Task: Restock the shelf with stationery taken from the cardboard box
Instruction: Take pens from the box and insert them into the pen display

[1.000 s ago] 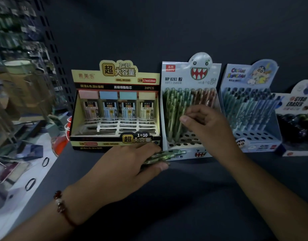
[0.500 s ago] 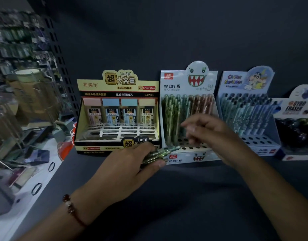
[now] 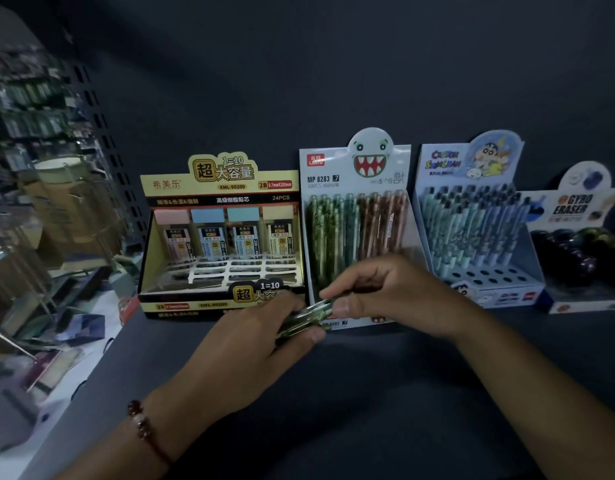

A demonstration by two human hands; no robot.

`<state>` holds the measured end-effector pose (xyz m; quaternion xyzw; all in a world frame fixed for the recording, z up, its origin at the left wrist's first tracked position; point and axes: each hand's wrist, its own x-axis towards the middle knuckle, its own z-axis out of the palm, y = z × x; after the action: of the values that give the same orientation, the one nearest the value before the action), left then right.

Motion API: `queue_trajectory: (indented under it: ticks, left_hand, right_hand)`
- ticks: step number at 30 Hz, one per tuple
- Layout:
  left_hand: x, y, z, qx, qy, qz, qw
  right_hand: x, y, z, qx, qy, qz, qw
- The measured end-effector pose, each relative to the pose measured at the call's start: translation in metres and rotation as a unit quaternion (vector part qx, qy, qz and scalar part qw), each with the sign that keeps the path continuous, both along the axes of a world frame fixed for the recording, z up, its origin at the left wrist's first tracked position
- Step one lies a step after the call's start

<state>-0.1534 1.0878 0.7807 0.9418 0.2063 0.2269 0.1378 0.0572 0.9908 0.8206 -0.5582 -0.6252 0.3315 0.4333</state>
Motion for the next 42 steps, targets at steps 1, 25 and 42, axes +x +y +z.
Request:
queue_trajectory:
  ticks: [1, 25, 42]
  left_hand:
    - [0.000, -0.001, 0.000, -0.008, -0.001, 0.004, 1.000]
    - [-0.009, -0.002, 0.000, -0.072, -0.073, 0.001, 0.995]
    - [-0.007, 0.002, 0.000, -0.023, -0.040, 0.023, 0.999]
  right_hand:
    - [0.002, -0.001, 0.002, 0.006, 0.008, -0.008, 1.000]
    - [0.039, 0.001, 0.009, 0.253, 0.198, -0.338, 0.885]
    - [0.016, 0.007, -0.009, 0.227, -0.049, -0.270, 0.934]
